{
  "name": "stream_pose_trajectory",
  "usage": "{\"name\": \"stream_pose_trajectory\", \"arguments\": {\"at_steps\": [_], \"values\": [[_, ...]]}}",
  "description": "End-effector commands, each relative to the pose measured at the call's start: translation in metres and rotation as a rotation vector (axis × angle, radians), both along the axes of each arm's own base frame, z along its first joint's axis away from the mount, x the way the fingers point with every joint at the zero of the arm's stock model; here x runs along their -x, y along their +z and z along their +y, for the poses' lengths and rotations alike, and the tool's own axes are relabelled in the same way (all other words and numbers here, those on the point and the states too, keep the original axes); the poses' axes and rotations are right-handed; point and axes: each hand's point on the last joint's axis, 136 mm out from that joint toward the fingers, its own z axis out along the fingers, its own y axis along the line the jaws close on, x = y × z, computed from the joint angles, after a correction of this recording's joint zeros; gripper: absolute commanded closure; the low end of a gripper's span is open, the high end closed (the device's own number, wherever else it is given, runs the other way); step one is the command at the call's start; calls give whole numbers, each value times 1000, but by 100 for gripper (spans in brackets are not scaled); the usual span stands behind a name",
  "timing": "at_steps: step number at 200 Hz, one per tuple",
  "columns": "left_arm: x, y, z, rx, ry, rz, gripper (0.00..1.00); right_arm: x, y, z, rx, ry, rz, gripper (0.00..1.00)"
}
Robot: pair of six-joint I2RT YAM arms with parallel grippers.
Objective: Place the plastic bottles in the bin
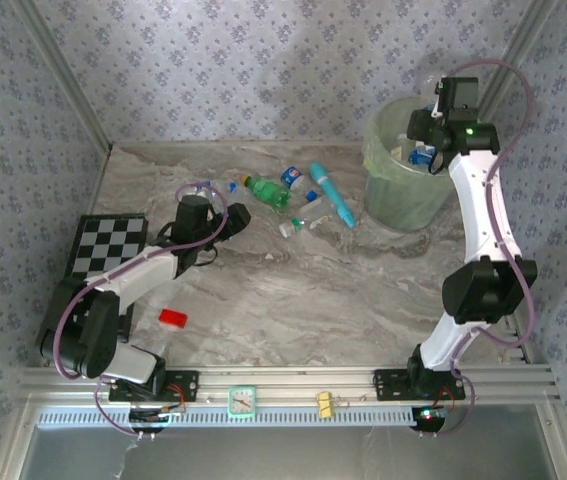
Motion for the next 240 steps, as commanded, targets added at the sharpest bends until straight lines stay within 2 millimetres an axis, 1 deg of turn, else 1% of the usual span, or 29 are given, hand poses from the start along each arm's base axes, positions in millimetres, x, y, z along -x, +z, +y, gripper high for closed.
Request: {"name": "stream_pose_trajectory", "arguments": {"at_steps": [1,22,46,55,64,86,106,119,133,161,188,216,218,223,240], "values": [[-3,9,-2,-14,-17,-24,0,11,-15,-19,40,-80,100,54],[-3,7,-2,-18,-20,-18,0,14,-30,-28,75,-108,153,52],[-4,7,-4,-14,-26,-16,0,15,-39,-36,86,-129,183,48],[-4,7,-4,-11,-26,-16,0,14,-40,-39,81,-137,185,45],[-4,8,-4,-11,-27,-18,0,14,-39,-41,80,-141,183,40],[-5,10,-5,-4,-25,-20,0,12,-29,-43,81,-153,153,25],[-5,12,-6,-3,-28,-22,0,12,-11,-44,98,-169,108,12],[-6,14,-6,-4,-30,-26,0,14,2,-42,105,-169,75,1],[-6,15,-6,-6,-32,-27,0,17,18,-38,113,-161,29,0],[-8,17,-7,-10,-36,-29,0,28,49,-21,136,-128,-66,0],[-11,21,-8,-18,-42,-38,0,40,71,8,107,-48,-167,0],[-14,27,-8,-54,-60,-61,0,51,83,46,-28,92,-267,0],[-14,27,-8,-58,-62,-63,0,53,80,49,-39,104,-261,0],[-15,28,-8,-67,-69,-68,0,54,84,56,-69,128,-292,0],[-17,33,-9,-106,-99,-88,0,62,82,80,-160,225,-328,0]]}}
